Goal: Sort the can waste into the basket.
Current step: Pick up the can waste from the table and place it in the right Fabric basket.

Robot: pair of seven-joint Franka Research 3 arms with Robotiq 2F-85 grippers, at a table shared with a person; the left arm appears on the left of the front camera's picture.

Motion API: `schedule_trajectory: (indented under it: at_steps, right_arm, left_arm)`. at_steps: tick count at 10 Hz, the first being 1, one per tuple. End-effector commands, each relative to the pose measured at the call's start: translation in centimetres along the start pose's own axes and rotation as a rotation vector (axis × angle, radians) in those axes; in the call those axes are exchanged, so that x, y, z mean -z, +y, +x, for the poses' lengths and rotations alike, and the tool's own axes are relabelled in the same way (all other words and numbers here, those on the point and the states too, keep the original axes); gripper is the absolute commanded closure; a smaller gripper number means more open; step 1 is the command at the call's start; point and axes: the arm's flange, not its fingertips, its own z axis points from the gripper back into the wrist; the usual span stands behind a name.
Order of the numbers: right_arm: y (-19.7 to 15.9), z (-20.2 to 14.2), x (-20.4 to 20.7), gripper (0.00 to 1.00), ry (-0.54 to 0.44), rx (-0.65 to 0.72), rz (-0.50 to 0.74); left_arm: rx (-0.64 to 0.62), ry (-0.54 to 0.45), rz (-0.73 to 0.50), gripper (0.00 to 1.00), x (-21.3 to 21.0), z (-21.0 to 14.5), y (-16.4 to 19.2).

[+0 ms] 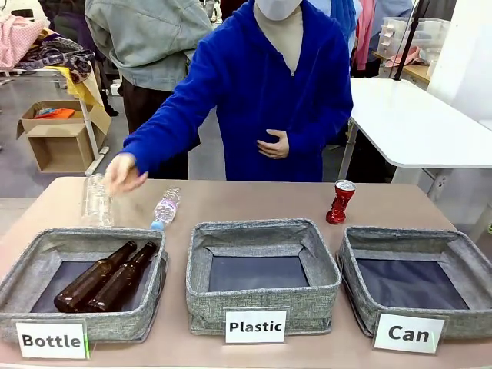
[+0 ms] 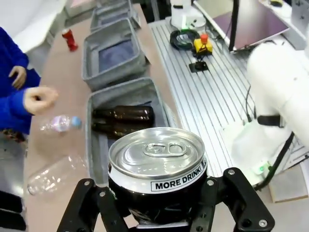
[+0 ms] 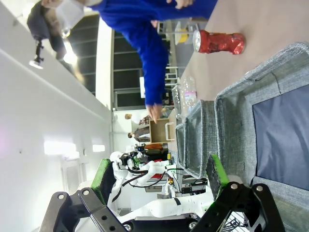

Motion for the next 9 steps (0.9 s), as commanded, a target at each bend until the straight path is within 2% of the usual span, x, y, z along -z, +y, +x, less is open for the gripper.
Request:
schedule_trajectory:
  at_steps: [1,2,3,4,5,7,8,9]
  right_arm:
    - [0.2,0.0,0.1,0.0,-0.005,-0.011,0.019]
    - [0.2,0.0,0.1,0.0,-0.005,-0.011,0.019]
    - [0.0,0.0,0.0,0.0,0.0,0.0,0.0]
    - [3.4,-0.4,-3.1,0.0,0.031,-0.066,-0.045]
    - [5.4,-1.1,-5.4,0.0,0.103,-0.076,-0.106]
    - [7.2,-2.3,-8.6,0.0,0.146,-0.169,-0.233]
    - [7.5,-2.7,-10.5,0.0,0.155,-0.212,-0.31]
    - [7.7,-2.8,-12.7,0.0,0.173,-0.238,-0.343]
  left_arm:
    - [0.011,-0.006,-0.085,1.0,3.6,4.3,4.1]
    - [-0.013,-0.012,-0.118,1.0,7.2,7.0,7.8]
    - [0.013,-0.033,-0.12,1.0,11.8,10.7,11.8]
    - [0.021,-0.065,-0.135,1.0,16.0,13.7,15.2]
    - [0.053,-0.083,-0.152,1.0,20.4,16.5,17.7]
    - [0.096,-0.106,-0.159,1.0,30.7,23.1,20.0]
    - [0.084,-0.157,-0.166,1.0,35.8,26.3,20.5]
    - [0.003,-0.274,-0.152,1.0,41.5,29.4,21.0]
